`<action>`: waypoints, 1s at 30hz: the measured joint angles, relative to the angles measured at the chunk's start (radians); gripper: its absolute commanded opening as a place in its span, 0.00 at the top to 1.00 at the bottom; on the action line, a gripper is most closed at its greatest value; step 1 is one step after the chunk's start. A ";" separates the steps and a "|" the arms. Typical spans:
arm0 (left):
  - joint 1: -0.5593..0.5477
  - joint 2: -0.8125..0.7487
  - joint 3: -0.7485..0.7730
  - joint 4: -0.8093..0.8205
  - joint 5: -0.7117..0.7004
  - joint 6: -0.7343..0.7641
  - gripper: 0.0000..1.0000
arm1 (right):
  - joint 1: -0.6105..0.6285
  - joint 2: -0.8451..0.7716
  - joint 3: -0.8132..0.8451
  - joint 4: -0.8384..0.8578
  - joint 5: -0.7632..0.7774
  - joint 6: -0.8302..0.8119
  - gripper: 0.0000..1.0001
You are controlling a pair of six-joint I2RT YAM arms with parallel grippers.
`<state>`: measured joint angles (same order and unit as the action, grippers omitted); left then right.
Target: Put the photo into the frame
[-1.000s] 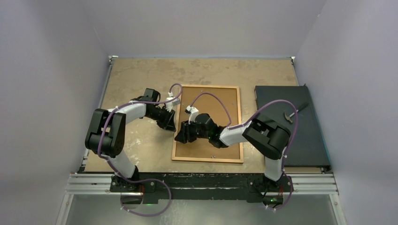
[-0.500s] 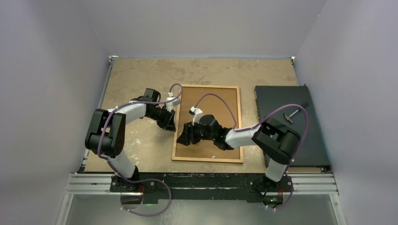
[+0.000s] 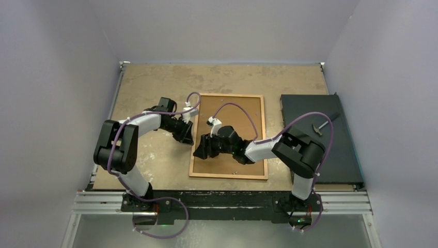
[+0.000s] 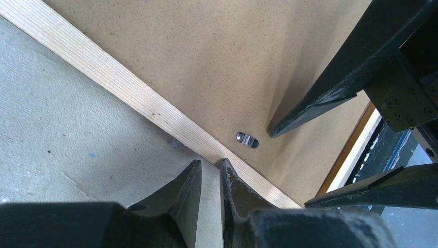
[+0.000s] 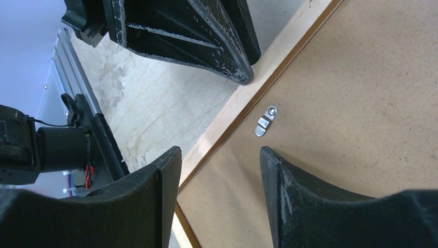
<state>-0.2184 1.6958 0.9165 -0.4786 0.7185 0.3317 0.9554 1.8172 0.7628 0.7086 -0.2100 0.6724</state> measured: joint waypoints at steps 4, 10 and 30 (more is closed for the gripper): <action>0.000 0.000 0.000 0.000 0.000 -0.007 0.86 | 0.000 0.014 0.017 0.000 0.011 -0.003 0.42; 0.000 0.000 0.000 0.003 0.000 -0.019 0.88 | 0.000 0.033 0.031 0.011 0.013 -0.003 0.44; -0.001 0.000 0.000 0.003 -0.002 -0.025 0.92 | 0.000 0.099 0.070 0.082 0.004 0.002 0.46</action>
<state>-0.2192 1.6958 0.9165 -0.4759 0.7170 0.3065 0.9554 1.9160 0.8326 0.7906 -0.2062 0.6739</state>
